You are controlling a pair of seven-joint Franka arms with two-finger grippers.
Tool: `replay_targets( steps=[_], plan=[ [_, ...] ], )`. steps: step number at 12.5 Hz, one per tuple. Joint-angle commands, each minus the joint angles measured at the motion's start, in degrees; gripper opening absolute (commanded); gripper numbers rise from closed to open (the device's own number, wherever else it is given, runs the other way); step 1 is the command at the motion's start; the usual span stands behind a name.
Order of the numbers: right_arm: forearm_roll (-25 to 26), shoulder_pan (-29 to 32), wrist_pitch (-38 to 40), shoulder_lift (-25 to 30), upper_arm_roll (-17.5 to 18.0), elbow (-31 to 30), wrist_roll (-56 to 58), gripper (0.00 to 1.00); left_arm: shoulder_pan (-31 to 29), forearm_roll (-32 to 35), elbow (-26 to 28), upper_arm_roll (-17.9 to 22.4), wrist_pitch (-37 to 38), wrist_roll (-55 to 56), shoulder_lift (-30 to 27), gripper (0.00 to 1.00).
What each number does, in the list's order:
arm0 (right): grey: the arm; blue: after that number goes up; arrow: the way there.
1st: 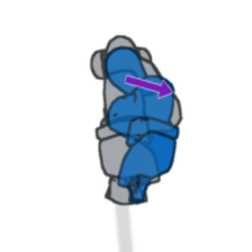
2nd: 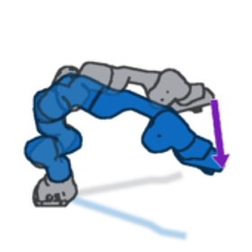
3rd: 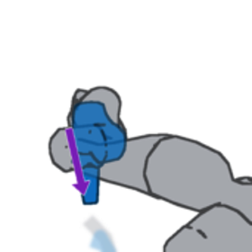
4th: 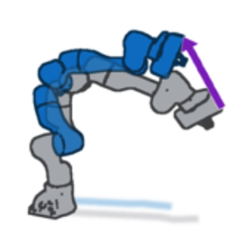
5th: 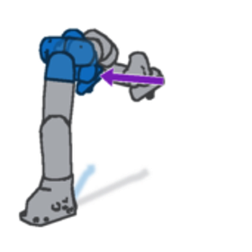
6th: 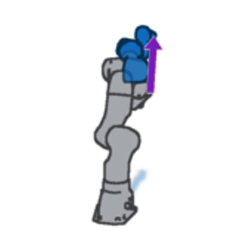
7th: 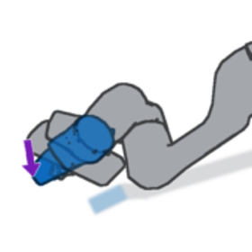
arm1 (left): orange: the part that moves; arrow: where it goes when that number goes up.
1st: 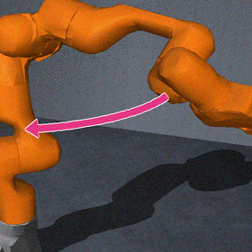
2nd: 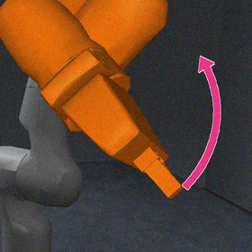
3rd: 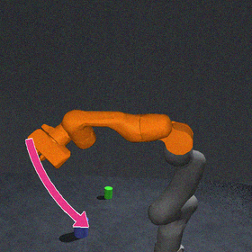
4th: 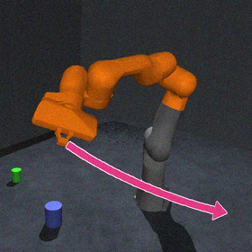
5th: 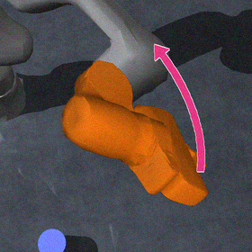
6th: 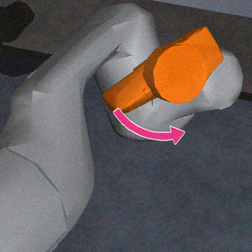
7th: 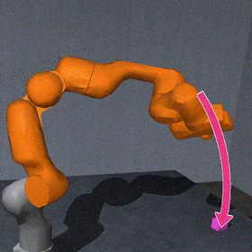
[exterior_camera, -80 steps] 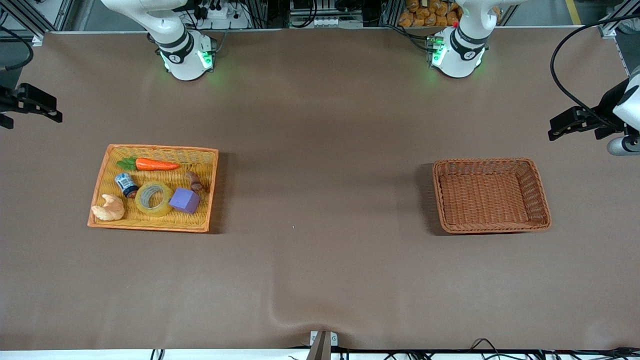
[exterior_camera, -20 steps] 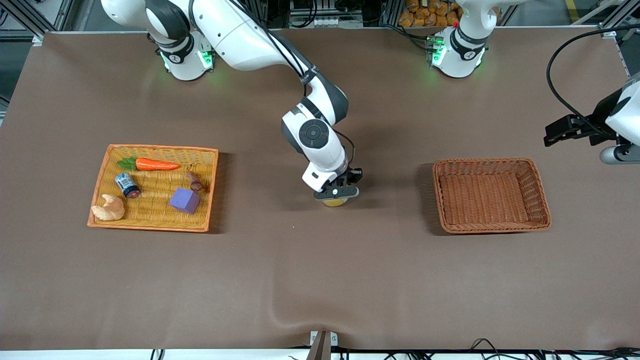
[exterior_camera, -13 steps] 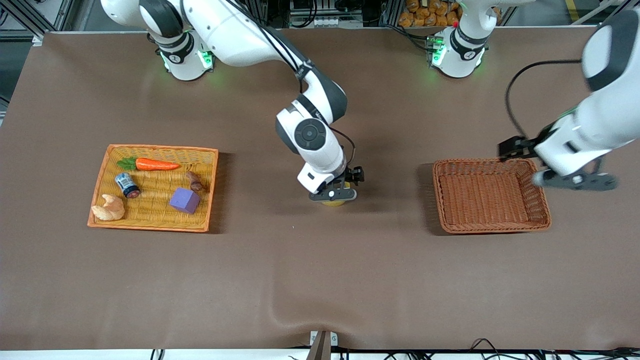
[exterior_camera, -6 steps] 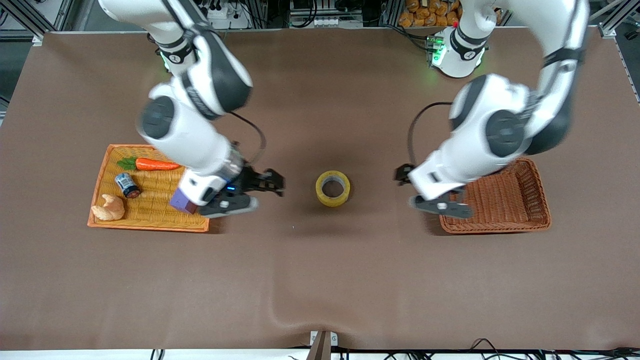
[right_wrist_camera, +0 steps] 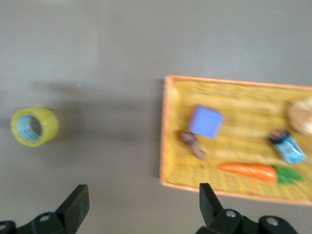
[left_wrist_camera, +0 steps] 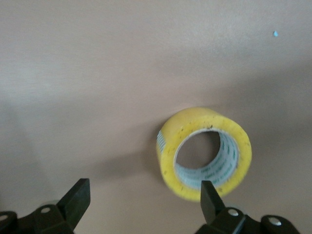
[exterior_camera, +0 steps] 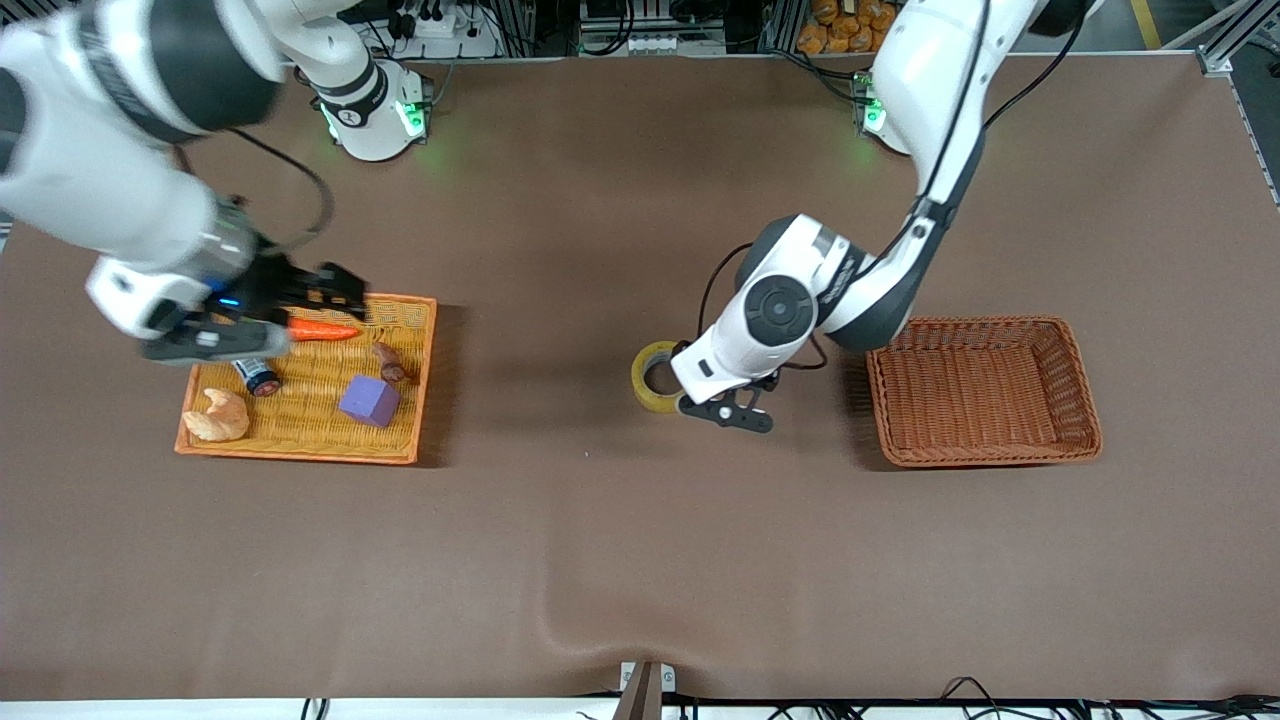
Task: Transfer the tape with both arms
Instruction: 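Grasp the tape with the left gripper while the right gripper withdraws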
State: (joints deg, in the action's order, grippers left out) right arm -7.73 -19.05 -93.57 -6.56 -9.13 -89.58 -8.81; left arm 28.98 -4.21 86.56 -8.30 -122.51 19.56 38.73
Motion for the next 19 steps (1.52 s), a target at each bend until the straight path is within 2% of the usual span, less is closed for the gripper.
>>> replay_targets(
  steps=[1,3,5,9,10,11,12,13,14,19],
  plan=[
    [1.7,7.7,7.1,2.0,4.1,4.0,0.3,1.0,1.0,0.9,-0.6,0.6,-3.1,2.0,2.1,1.0],
    [2.2,11.3,8.8,4.1,4.1,5.1,3.2,1.0,1.0,1.0,-0.6,0.6,-3.2,2.0,2.9,1.0],
    [5.4,12.4,11.1,7.6,3.9,3.5,5.1,1.0,1.2,1.0,-0.2,0.6,-3.2,3.4,3.5,1.0],
    [8.3,16.5,13.8,7.3,3.9,4.2,15.3,1.0,2.4,1.8,-0.8,0.7,-3.4,4.3,5.9,1.0],
    [8.3,16.4,14.8,7.3,3.9,4.2,15.0,1.0,2.5,2.2,-0.8,0.7,-3.6,4.2,6.6,0.96],
    [8.2,16.4,16.2,7.3,3.9,4.5,15.0,1.0,2.4,3.0,-0.9,0.7,-3.6,3.8,6.8,0.74],
    [8.2,16.4,16.3,7.3,3.9,4.7,14.9,1.0,2.4,3.3,-0.9,0.7,-3.6,3.8,6.8,0.34],
    [8.2,16.2,16.3,7.3,4.0,4.7,14.9,1.0,2.4,3.3,-0.9,0.7,-3.6,3.8,6.8,0.09],
    [7.7,16.1,16.3,7.3,4.0,4.8,14.9,1.0,2.4,3.3,-0.9,0.7,-3.6,3.8,6.7,0.0],
    [7.6,16.4,14.9,5.8,4.1,5.5,14.6,1.0,0.4,3.3,-0.3,0.9,-2.7,3.2,4.1,0.0]
  ],
)
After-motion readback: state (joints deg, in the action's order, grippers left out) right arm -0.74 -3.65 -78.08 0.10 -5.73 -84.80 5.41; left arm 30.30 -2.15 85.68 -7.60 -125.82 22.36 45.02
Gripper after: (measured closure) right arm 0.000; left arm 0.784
